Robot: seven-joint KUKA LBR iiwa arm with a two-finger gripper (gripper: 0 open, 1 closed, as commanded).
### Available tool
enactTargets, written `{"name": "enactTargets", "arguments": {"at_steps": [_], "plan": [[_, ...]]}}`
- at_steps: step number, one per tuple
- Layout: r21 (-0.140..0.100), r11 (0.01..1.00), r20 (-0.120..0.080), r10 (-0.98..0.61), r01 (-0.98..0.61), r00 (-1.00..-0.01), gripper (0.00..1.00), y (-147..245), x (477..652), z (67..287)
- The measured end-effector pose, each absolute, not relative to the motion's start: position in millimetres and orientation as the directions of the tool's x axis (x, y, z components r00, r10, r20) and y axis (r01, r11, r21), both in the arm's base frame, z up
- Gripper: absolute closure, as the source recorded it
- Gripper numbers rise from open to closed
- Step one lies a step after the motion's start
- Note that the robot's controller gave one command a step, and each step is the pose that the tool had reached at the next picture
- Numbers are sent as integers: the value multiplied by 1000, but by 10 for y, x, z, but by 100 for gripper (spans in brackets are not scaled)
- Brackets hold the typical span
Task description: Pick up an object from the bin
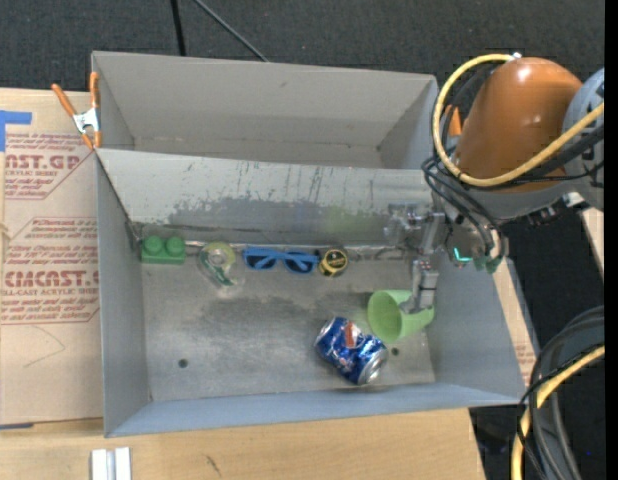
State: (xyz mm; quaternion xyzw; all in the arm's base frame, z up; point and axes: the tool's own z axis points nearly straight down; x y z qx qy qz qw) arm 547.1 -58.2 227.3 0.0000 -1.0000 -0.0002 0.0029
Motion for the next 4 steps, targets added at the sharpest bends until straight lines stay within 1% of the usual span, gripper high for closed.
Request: {"name": "enactTargets", "arguments": {"at_steps": [1,2,3,4], "plan": [[-5,960,-21,-281,-281,-959,0,-424,4847,711],[-3,960,-9,-282,-282,-959,100,-426,4822,722],[0,997,0,-78,-78,-997,100,-106,5225,720],[-5,549,-8,-836,-836,-549,100,-165,4884,715]]}}
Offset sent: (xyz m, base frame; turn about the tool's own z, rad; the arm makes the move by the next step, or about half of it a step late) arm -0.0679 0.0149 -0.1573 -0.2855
